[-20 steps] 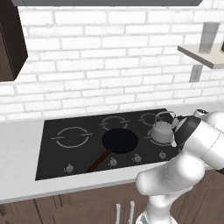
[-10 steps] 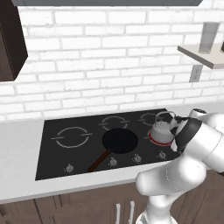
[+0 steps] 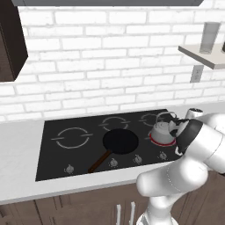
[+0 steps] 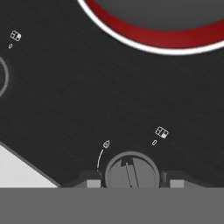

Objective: Pick the kettle from the counter and place it on a stove burner. Then turn the burner on.

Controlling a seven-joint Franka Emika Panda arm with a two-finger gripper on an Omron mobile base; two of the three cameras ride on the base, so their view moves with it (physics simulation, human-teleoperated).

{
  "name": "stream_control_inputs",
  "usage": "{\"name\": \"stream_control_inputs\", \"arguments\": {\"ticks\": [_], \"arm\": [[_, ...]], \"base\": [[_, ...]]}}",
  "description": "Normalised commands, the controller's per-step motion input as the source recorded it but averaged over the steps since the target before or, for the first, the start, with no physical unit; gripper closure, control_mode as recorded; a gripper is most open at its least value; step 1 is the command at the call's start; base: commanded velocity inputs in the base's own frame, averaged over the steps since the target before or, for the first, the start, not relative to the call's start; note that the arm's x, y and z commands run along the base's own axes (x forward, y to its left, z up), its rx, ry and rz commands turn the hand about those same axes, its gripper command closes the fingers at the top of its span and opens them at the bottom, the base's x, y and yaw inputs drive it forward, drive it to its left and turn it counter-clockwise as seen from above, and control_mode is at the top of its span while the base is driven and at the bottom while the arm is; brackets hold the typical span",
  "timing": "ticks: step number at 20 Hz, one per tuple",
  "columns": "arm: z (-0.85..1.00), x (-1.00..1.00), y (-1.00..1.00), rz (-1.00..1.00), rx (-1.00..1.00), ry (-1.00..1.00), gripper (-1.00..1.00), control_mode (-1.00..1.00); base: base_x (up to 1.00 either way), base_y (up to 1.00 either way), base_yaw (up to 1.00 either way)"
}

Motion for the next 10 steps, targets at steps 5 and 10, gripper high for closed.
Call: {"name": "stream_control_inputs", "arguments": {"ticks": [5,10], "arm": [[0.00,0.00,0.00,0.00,0.00,-0.01,-1.00,-1.00],[0.32,0.00,0.00,0.00,0.00,-0.04,-1.00,-1.00]], "base": [[0.00,0.00,0.00],[0.00,0.00,0.00]]}}
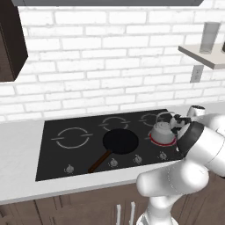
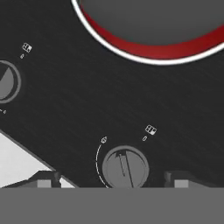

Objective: Pick the kettle from the counter and place it on a stove burner. Then turn the burner on.

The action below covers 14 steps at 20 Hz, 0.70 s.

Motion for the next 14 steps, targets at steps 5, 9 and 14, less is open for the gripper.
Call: {"name": "stream_control_inputs", "arguments": {"ticks": [5,9,14], "arm": [[0.83,0.00,0.01,-0.02,0.00,-0.01,-1.00,-1.00],[0.91,-0.68,-0.01,-0.04,0.00,-0.12,-1.00,-1.00],[0.99,-1.00,-0.06,-0.01,0.00,-0.53,-1.00,-1.00]], "base": [[0.00,0.00,0.00],[0.00,0.00,0.00],[0.00,0.00,0.00]]}}
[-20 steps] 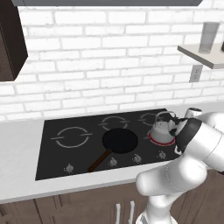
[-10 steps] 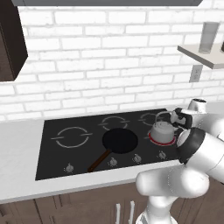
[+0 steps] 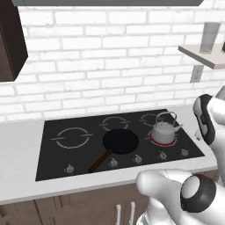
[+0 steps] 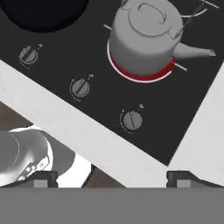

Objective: Pick the kettle from the counter and place it on a stove burner. Then turn the burner on.

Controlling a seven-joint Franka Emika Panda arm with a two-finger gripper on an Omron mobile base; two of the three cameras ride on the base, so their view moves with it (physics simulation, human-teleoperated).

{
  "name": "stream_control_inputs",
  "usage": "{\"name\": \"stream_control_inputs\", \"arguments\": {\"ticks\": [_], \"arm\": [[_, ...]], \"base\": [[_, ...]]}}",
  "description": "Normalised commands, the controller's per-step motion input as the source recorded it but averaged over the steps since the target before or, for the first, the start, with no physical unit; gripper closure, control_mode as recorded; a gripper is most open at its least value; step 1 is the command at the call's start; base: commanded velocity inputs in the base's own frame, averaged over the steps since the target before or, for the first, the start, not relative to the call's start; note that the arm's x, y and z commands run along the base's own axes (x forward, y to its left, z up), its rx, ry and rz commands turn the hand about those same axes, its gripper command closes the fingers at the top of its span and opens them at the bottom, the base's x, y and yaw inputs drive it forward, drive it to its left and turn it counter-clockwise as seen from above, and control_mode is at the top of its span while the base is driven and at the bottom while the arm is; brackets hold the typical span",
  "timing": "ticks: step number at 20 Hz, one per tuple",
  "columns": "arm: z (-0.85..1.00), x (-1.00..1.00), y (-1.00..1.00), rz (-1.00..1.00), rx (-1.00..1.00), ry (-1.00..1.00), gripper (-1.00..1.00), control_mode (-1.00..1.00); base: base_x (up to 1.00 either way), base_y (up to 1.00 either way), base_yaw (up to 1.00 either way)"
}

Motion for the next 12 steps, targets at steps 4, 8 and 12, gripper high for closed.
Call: {"name": "stream_control_inputs", "arguments": {"ticks": [4,8,12], "arm": [[0.93,-1.00,-0.45,0.00,0.03,-0.83,-1.00,-1.00],[0.77,-1.00,-0.16,0.01,0.01,-0.84,-1.00,-1.00],[0.41,-0.86,0.06,0.02,-0.05,-0.77,-1.00,-1.00]], "base": [[0.00,0.00,0.00],[0.00,0.00,0.00],[0.00,0.00,0.00]]}}
